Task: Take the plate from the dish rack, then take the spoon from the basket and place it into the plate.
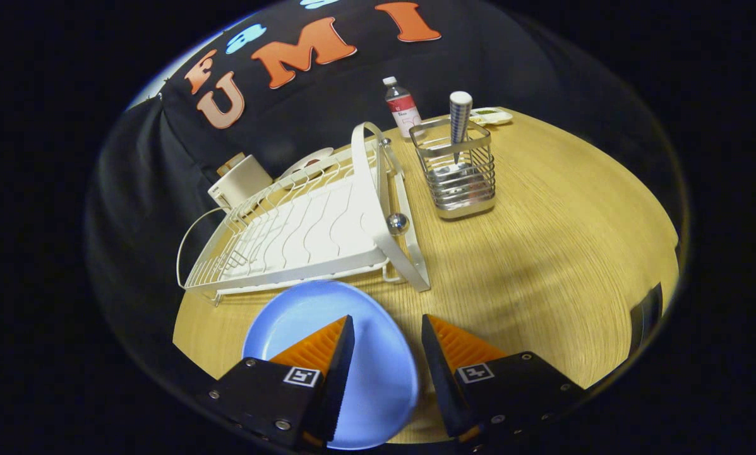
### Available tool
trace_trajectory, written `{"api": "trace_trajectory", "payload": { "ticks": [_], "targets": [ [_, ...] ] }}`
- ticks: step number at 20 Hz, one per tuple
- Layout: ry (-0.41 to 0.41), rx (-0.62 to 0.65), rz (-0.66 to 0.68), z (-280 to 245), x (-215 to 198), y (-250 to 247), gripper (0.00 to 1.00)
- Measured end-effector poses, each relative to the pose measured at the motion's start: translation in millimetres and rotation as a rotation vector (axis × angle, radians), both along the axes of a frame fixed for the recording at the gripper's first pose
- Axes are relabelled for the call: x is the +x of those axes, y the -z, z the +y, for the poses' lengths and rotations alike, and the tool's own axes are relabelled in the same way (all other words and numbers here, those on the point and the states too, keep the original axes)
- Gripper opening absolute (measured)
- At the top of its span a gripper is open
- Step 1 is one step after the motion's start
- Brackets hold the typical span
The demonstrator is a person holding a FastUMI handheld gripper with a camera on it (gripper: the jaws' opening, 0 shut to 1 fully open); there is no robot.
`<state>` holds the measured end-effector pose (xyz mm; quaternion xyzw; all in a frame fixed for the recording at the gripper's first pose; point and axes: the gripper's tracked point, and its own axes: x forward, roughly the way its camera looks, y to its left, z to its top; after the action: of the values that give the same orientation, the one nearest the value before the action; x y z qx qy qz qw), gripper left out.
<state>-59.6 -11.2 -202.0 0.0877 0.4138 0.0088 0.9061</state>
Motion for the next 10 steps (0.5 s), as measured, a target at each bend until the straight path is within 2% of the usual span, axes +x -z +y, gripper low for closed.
{"api": "trace_trajectory", "payload": {
  "ticks": [6,10],
  "targets": [
    [0.057,-0.190,-0.334,-45.6,57.8,-78.0,0.72],
    [0.107,-0.280,-0.429,-72.5,97.1,-99.7,0.72]
  ]
}}
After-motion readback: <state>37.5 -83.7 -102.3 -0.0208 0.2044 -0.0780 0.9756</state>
